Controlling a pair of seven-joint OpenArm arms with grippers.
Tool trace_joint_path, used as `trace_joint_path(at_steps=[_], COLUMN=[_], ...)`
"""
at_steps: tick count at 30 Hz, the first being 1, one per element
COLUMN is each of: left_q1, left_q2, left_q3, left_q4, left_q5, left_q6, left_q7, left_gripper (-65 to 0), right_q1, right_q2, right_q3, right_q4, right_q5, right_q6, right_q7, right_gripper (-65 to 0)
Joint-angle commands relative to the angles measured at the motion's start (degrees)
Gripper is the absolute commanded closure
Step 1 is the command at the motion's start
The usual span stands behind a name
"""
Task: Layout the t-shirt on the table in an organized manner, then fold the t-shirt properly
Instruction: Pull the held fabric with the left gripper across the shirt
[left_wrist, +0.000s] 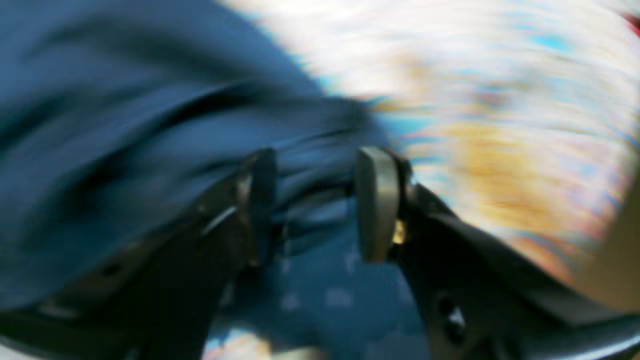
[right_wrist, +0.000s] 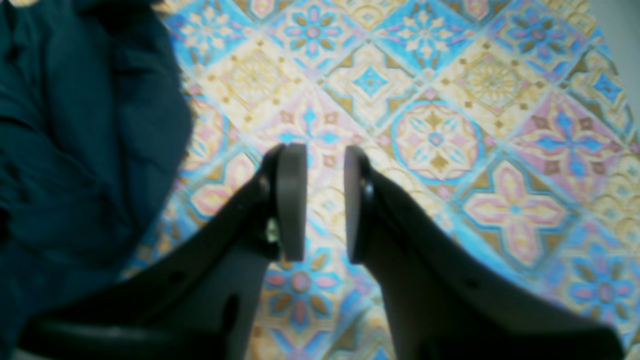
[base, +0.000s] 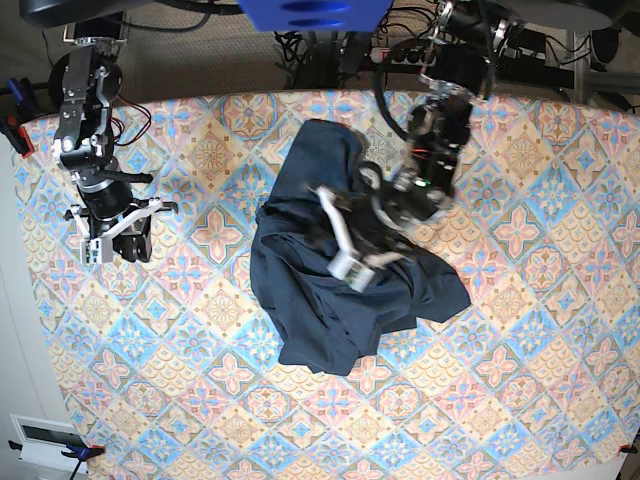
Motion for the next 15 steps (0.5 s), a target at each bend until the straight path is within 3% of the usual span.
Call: trace_joint_path(at_steps=[1, 7, 15], left_q1=[-1.36, -7.25, -10.32], left_q2=[-0.62, -7.48, -10.82], left_q3=[-2.13, -7.32, -11.36], left_q4=[2.11, -1.23, -7.91], left_q5=[-2.27, -2.80, -2.80], left_q6=[-0.26, -0.18, 0.26], left_q7=[-3.02, -4.96, -4.96], left_gripper=[-27.0, -27.0, -27.0], right_q1=[0.73, 0.12, 0.12], right_q2=[0.70, 0.17, 0.26], right_q3=[0.47, -3.04, -14.82], right_q4=[0.95, 1.13, 1.22], right_q5=[1.23, 5.19, 6.07], right_q6=[0.19, 0.19, 0.19], right_q7=[1.35, -0.93, -1.11], right_gripper=[-12.7, -12.8, -12.8])
